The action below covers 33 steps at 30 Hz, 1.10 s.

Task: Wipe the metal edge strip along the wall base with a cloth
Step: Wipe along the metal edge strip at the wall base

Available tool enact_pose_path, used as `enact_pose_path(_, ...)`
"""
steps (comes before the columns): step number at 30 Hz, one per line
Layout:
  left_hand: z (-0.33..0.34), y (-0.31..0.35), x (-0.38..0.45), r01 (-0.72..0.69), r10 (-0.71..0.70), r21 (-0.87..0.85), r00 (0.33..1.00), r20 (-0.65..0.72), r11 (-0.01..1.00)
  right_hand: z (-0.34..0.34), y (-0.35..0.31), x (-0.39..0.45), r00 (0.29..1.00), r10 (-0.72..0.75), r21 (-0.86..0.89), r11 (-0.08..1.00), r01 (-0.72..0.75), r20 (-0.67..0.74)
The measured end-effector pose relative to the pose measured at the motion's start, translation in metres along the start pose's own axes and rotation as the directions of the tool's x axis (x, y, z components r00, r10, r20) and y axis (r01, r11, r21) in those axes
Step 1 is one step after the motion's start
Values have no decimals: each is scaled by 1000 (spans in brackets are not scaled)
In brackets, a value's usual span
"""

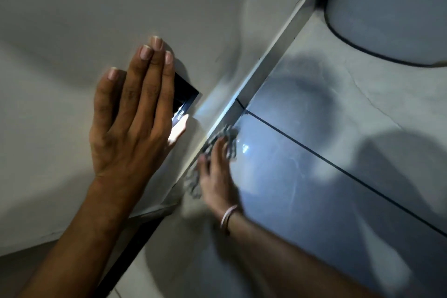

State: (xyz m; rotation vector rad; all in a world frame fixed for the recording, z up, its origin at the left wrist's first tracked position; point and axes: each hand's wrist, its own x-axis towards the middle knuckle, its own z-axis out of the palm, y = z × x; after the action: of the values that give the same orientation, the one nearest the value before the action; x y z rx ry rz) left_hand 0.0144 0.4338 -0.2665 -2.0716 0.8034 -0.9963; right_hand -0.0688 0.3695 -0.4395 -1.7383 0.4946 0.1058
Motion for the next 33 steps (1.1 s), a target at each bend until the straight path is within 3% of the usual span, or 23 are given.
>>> enact_pose_path(3,2,0,-2,3,-3,0,1000,-2,1000,49,3,-71,966,-12,57,998,-3,258)
enact_pose_path(5,2,0,-2,4,-4,-3,1000,-7,1000,50,-2,-70,956,61,104,990,-94,288)
enact_pose_path(8,1,1,-1,8,-7,34,999,-36,999,6,-14,-2,988,151,146,977,-155,42)
enact_pose_path(10,0,1,0,9,-8,25,999,-40,1000,-43,-20,66,977,106,170,983,-74,-184)
enact_pose_path(12,-2,2,1,10,-10,-1,1000,-27,1000,-96,-28,134,967,65,235,972,-6,-247)
enact_pose_path(15,-6,-1,4,1,-1,-1,1000,-12,1000,-134,-34,184,972,101,315,949,-29,-214)
enact_pose_path(18,-9,-1,5,6,-6,15,1000,-14,1000,-101,-32,133,980,69,297,955,-10,-187)
enact_pose_path(20,-10,0,5,4,-3,28,1000,-15,1000,-56,-24,58,992,116,262,960,-100,-45)
enact_pose_path(21,-9,0,6,-4,5,30,1000,-11,1000,-34,-25,16,977,189,253,945,-208,97)
enact_pose_path(22,-10,-1,7,-12,12,34,1000,-3,999,-14,-29,-18,923,297,307,879,-365,246)
enact_pose_path(24,-13,-5,8,-15,15,14,1000,6,1000,20,-42,-52,746,471,496,559,-665,470)
enact_pose_path(25,-14,-5,8,-22,22,-2,1000,6,1000,29,-49,-52,688,519,567,399,-720,507)
enact_pose_path(27,-15,-5,7,-56,56,-23,998,9,998,33,-63,-36,640,598,687,195,-700,482)
enact_pose_path(29,-16,-5,8,-65,65,-35,998,-4,997,27,-69,-20,600,665,744,97,-661,446)
enact_pose_path(33,-12,0,9,-28,23,-92,999,-47,995,5,-70,0,623,656,776,89,-624,426)
